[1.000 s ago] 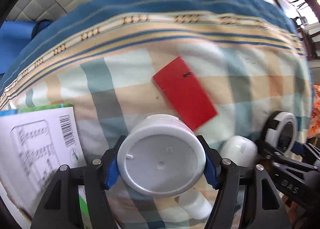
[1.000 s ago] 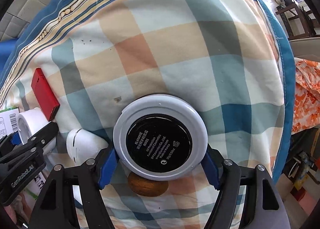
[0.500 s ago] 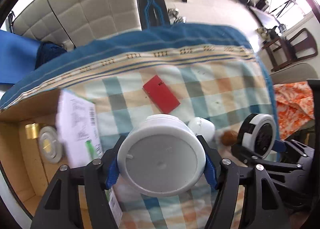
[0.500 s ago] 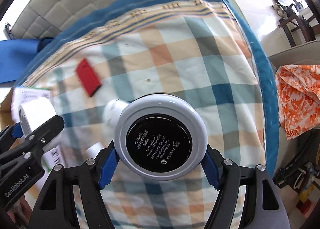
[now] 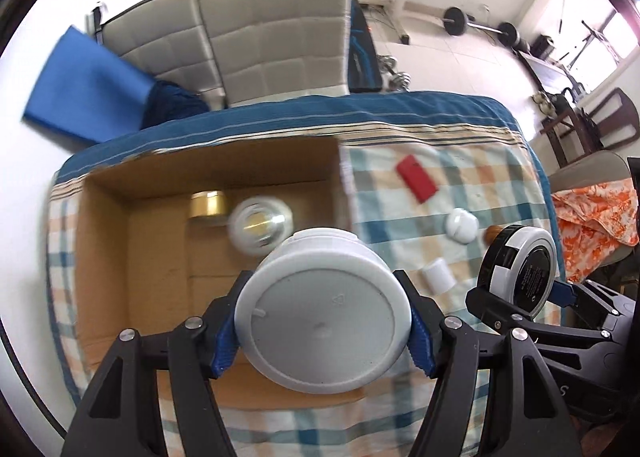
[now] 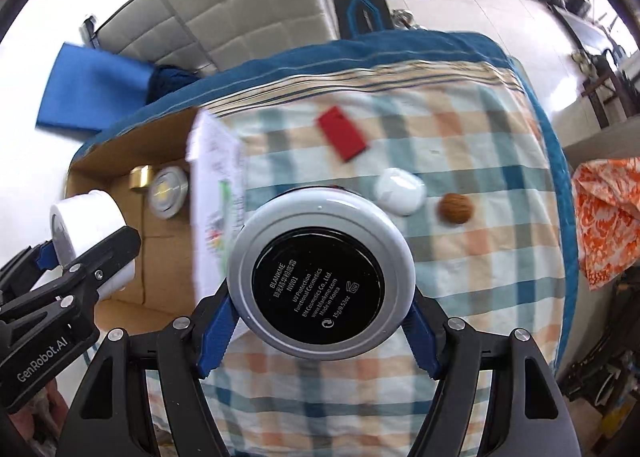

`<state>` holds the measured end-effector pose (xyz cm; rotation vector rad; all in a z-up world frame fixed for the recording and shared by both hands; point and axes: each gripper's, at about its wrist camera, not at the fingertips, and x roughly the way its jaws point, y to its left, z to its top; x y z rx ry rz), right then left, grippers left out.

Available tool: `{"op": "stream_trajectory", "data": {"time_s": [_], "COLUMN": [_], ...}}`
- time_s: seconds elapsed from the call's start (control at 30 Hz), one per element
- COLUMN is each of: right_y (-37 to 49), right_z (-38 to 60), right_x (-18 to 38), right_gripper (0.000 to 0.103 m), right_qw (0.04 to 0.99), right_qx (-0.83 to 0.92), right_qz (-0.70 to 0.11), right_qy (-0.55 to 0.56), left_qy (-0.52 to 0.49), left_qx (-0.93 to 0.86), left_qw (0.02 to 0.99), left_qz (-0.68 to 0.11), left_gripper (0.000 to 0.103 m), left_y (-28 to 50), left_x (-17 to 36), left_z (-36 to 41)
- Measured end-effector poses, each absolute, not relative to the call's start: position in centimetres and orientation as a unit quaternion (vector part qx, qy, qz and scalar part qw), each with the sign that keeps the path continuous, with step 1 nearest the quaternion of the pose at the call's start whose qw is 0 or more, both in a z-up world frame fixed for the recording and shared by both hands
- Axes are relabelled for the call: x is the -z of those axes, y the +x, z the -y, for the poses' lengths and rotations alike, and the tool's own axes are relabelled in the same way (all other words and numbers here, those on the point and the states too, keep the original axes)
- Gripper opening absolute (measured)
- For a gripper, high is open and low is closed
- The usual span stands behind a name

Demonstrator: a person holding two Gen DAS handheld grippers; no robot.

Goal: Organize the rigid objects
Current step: 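Carry the white jar and black-and-white container with both tools into the box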

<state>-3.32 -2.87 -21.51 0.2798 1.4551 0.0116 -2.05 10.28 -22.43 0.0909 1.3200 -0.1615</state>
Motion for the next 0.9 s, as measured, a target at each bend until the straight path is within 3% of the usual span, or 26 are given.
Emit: {"op": "stream_trajectory", "data": {"time_s": [0.57, 0.9], "right_y": [-4.9, -2.4], "right_z": [-9.7, -13.4], "right_x": [18.0, 23.7], "right_gripper": [0.076, 0.076], "right_qw": [0.76, 0.732], "right_qx": [-0.02, -0.029], "right_qz": [-0.643, -0.672], "right_qy": [0.093, 0.106], "left_qy": [0.012, -0.016], "left_qx": [0.06, 0.045], "left_qw": [0.807, 0.766], "left_qz": [-0.587, -0.641], "left_gripper": [0.066, 0.066], "left_y": [-4.7, -1.8], "left_x": [19.1, 26.0], "left_z": [-21.1, -26.5]}}
